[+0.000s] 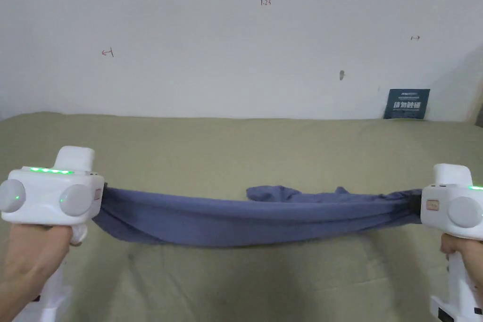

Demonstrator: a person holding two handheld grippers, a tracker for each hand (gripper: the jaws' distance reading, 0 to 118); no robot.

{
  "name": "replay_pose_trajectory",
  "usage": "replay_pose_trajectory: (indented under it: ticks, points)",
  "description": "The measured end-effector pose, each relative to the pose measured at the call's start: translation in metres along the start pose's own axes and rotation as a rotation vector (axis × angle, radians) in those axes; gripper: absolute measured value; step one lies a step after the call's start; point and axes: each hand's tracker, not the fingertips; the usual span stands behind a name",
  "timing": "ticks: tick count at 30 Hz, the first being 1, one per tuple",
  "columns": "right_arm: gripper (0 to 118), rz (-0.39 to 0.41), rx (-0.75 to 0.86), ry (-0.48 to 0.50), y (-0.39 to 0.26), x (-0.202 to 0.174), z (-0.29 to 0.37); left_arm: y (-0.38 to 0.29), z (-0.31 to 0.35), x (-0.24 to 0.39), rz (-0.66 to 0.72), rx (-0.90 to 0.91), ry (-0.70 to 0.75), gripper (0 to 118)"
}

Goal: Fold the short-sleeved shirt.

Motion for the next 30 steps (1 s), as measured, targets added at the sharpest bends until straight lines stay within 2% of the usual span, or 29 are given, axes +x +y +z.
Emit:
replay_pose_trajectory:
  ticks: [4, 8, 12, 19, 28, 29, 30]
  points:
    - [5, -0.004, -0.003, 0.012, -0.034, 0.015, 0.048, -0.037, 0.049, -0.013, 0.039, -0.006, -0.048, 4]
    - [5, 0.013, -0.010, 0.027, -0.076, 0.032, 0.091, -0.080, 0.091, -0.022, 0.014, -0.035, -0.069, 4]
    - [5, 0.023, -0.035, 0.027, -0.124, 0.042, 0.118, -0.125, 0.115, -0.028, 0.038, -0.078, -0.112, 4]
    - [5, 0.084, -0.118, 0.017, -0.179, 0.042, 0.109, -0.185, 0.100, -0.023, 0.058, -0.206, -0.145, 4]
    - [5, 0.043, -0.186, 0.008, -0.190, 0.049, 0.086, -0.202, 0.072, -0.027, 0.097, -0.291, -0.155, 4]
    - [7, 0.036, -0.181, 0.006, -0.189, 0.048, 0.088, -0.203, 0.074, -0.028, 0.101, -0.290, -0.168, 5]
    - [19, 0.026, -0.178, 0.003, -0.187, 0.047, 0.090, -0.202, 0.076, -0.030, 0.105, -0.277, -0.184, 16]
